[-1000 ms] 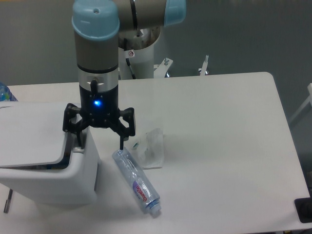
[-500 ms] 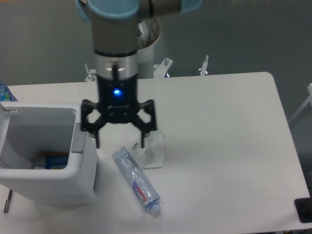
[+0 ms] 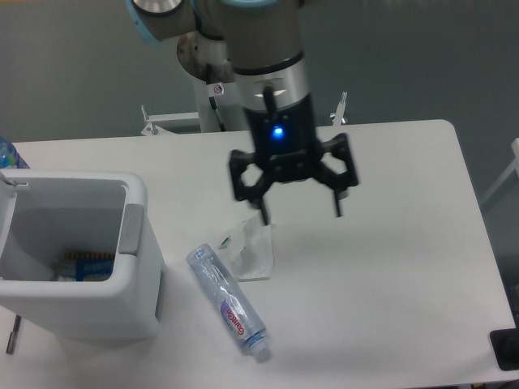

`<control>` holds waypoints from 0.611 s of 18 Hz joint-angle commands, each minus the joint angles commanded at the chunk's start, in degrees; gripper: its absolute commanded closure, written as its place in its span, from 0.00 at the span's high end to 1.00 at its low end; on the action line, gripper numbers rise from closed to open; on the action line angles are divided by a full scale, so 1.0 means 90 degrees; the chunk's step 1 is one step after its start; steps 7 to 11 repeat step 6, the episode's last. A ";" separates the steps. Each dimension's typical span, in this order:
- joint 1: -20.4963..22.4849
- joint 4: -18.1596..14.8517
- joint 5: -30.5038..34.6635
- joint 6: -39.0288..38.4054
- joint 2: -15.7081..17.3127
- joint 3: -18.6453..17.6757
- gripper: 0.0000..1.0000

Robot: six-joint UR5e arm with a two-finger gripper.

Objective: Open the trash can

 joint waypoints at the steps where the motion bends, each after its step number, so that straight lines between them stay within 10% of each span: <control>1: 0.0126 -0.0117 0.0000 0.0303 0.0078 -0.0029 1.00; 11: 0.0537 -0.0440 0.0000 0.1906 0.0244 -0.0312 1.00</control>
